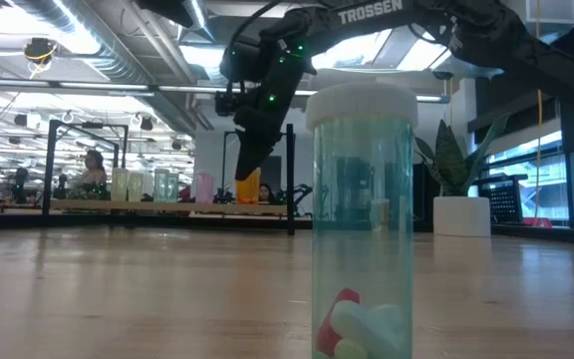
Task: Pick and place medicine bottles onto shelf by color
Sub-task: Put the bottom orange pill bottle on the shelf and align it with the other orange pill bottle, then put the green pill bottle on the shelf and align it with the other green pill bottles
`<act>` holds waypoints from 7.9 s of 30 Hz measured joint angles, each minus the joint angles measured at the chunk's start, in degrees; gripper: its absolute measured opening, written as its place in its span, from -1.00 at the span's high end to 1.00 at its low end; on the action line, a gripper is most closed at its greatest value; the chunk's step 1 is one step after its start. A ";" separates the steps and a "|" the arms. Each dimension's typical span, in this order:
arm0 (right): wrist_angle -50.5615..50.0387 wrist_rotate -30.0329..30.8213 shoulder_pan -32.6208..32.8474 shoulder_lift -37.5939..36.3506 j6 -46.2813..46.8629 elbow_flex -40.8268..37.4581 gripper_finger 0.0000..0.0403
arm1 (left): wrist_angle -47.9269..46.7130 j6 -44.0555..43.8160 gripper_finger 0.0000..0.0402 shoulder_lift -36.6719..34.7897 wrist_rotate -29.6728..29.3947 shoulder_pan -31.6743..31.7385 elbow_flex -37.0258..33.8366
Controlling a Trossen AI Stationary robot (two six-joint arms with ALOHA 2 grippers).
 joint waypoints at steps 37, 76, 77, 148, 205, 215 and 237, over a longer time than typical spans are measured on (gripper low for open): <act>1.10 -2.40 -1.64 1.60 -1.23 -0.24 -0.29 | 0.00 0.09 -0.56 0.00 -0.02 -0.02 0.00; -4.75 -2.93 2.28 -14.06 2.05 0.98 -0.29 | -0.02 -0.35 -0.56 0.02 -0.02 -0.02 0.00; -5.28 -0.80 2.86 -15.37 2.01 0.98 -0.29 | 0.00 -0.39 -0.56 0.02 -0.02 -0.02 0.00; -31.07 4.94 46.03 -42.91 28.80 0.90 -0.29 | 35.99 6.09 -0.56 49.65 9.22 -25.13 13.77; -31.09 6.05 46.00 -42.84 28.76 0.96 -0.29 | 40.85 1.78 -0.27 56.48 6.52 -24.92 13.77; -31.09 6.03 46.00 -42.84 28.76 0.96 -0.29 | 40.82 1.22 -0.10 56.54 6.10 -24.92 13.73; -31.09 6.05 46.00 -42.84 28.72 0.96 -0.29 | 40.74 1.16 0.39 56.50 6.60 -25.24 13.73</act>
